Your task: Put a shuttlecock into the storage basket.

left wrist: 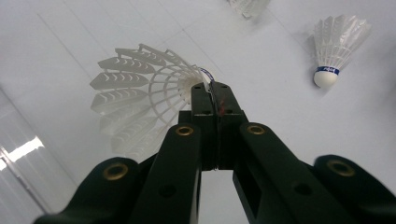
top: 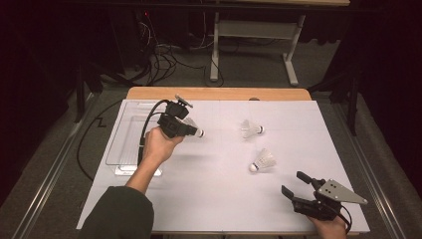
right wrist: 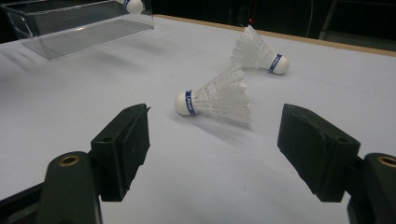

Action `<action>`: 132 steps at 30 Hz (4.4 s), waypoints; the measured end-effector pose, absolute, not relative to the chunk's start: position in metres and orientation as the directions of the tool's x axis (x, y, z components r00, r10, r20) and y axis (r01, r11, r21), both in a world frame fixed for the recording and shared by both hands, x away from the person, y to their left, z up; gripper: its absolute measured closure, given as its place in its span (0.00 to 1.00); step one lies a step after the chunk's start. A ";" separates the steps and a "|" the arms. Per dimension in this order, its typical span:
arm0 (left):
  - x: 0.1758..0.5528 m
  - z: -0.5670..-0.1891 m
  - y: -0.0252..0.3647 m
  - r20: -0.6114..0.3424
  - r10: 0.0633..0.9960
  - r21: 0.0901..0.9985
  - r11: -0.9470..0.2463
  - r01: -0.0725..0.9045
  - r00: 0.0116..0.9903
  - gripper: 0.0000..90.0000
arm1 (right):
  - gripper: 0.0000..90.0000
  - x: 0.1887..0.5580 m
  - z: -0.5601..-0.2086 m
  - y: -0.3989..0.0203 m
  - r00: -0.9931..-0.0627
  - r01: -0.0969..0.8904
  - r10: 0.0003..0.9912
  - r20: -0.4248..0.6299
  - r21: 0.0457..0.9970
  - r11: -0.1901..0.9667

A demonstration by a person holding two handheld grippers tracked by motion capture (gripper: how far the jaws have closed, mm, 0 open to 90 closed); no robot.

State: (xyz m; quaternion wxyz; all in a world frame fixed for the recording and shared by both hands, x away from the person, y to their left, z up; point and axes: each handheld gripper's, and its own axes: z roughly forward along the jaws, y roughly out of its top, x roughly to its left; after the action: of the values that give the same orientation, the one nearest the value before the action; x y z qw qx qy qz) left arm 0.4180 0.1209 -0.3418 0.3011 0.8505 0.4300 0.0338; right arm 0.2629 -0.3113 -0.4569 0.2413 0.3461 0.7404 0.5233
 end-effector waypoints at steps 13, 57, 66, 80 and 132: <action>0.411 -0.337 0.147 -0.186 0.790 0.568 -0.398 0.720 0.584 1.00 | 0.28 0.263 -0.457 -0.311 -0.645 0.260 0.764 0.004 0.941 0.215; 0.404 -0.345 0.215 -0.181 0.889 0.584 -0.247 0.773 0.421 1.00 | 0.28 0.263 -0.457 -0.310 -0.645 0.263 0.764 0.005 0.940 0.217; 0.403 -0.347 0.224 -0.177 0.903 0.589 -0.222 0.777 0.392 1.00 | 0.28 0.264 -0.457 -0.310 -0.646 0.263 0.764 0.003 0.940 0.219; 0.407 -0.365 0.231 -0.174 0.919 0.550 -0.208 0.809 0.355 1.00 | 0.28 0.264 -0.458 -0.309 -0.647 0.264 0.763 0.001 0.938 0.223; 0.419 -0.400 0.226 -0.158 0.936 0.420 -0.225 0.879 0.314 0.61 | 0.28 0.263 -0.457 -0.309 -0.650 0.259 0.760 -0.005 0.939 0.228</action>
State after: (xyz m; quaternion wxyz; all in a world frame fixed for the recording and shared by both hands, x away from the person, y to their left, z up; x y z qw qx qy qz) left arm 0.4191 0.2258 -0.4003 0.2214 0.7798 0.5820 0.0642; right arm 0.2628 -0.3087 -0.4571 0.2412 0.3415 0.7454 0.5191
